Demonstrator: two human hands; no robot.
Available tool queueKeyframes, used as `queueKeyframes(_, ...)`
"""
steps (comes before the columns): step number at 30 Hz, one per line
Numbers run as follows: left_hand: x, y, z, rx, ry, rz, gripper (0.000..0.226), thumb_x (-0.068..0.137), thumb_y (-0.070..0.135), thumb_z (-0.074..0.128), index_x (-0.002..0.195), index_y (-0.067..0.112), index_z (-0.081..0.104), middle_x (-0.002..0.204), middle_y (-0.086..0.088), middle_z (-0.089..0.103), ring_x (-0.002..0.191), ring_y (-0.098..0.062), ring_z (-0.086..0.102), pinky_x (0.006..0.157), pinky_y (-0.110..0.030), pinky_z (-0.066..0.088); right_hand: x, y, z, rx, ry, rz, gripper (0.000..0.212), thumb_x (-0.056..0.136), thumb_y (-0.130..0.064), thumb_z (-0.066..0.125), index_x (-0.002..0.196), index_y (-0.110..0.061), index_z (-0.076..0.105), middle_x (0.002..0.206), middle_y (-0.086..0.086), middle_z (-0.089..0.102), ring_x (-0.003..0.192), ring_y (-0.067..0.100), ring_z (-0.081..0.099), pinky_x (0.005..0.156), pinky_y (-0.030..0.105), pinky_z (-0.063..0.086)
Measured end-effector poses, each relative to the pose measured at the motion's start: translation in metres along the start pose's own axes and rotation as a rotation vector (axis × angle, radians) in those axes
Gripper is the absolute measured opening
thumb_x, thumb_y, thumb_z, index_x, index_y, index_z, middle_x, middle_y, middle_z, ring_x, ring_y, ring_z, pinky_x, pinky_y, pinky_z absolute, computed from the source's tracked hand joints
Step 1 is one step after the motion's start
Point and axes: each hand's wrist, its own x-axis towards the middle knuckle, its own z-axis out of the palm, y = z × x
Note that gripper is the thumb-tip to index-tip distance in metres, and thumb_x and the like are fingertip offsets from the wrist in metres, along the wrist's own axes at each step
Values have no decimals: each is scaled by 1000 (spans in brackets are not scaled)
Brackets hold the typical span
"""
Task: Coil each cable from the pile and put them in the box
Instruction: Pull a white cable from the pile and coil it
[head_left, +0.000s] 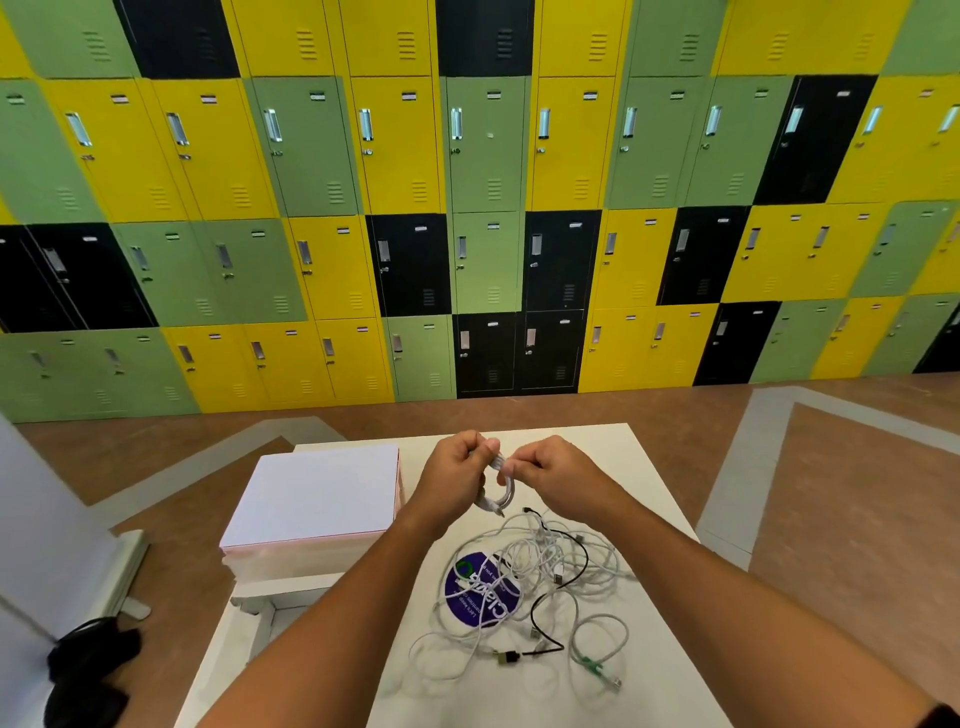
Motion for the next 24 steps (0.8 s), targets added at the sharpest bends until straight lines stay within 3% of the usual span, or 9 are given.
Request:
queueKeyframes(2,-1,-2,0,-41,5,-1,29,104,23,53,80,9,60,56,-2,52,51,-12,44,52,-29,40,-2,4,0,52,-14,-29,26,100,-29,59,91,-13,77,54,-6,39,46,4,32,52,27,28)
queueKeyframes(8,-2,-5,-5,-222,72,-92,29,104,23,52,78,11,58,52,5,42,51,-11,39,54,-31,39,-1,14,-8,160,-41,8,14,97,-19,64,86,-20,72,74,0,64,68,11,59,70,33,51)
queueKeyframes(11,-2,1,-6,-360,72,-135,27,104,22,51,80,11,57,54,5,38,51,-10,34,52,-28,36,0,14,-10,-8,-17,-17,13,97,-21,64,95,-25,76,91,-4,67,87,13,62,82,36,51)
queueKeyframes(13,-4,6,-6,-462,45,-157,26,105,20,49,81,11,55,54,6,36,49,-8,31,49,-24,33,1,14,-14,-197,56,-67,15,96,-28,65,103,-25,78,97,-5,61,96,16,55,83,37,48)
queueKeyframes(17,-7,14,-8,-689,-1,-159,28,106,16,46,78,12,50,54,6,37,46,-4,30,46,-18,33,3,3,-23,-225,136,-68,16,96,-28,65,100,-20,78,90,-7,62,81,11,57,71,29,45)
queueKeyframes(19,-7,19,-5,-746,-27,-142,30,106,14,45,76,12,49,55,5,34,45,-4,29,44,-17,33,5,0,-20,-63,183,-54,14,96,-21,64,94,-15,76,82,-3,69,74,14,65,68,30,54)
queueKeyframes(21,-7,23,-3,-719,-44,-118,31,106,14,45,75,12,50,56,4,32,45,-5,29,44,-18,36,6,-2,-16,315,226,-22,15,98,-12,60,92,-7,73,80,9,72,71,21,70,69,34,61)
queueKeyframes(24,-5,28,-1,-624,-52,-81,31,106,16,46,76,11,53,56,3,35,46,-7,32,47,-21,41,3,-9,-8,745,222,14,17,101,-3,52,96,3,68,86,20,70,70,25,70,66,33,61)
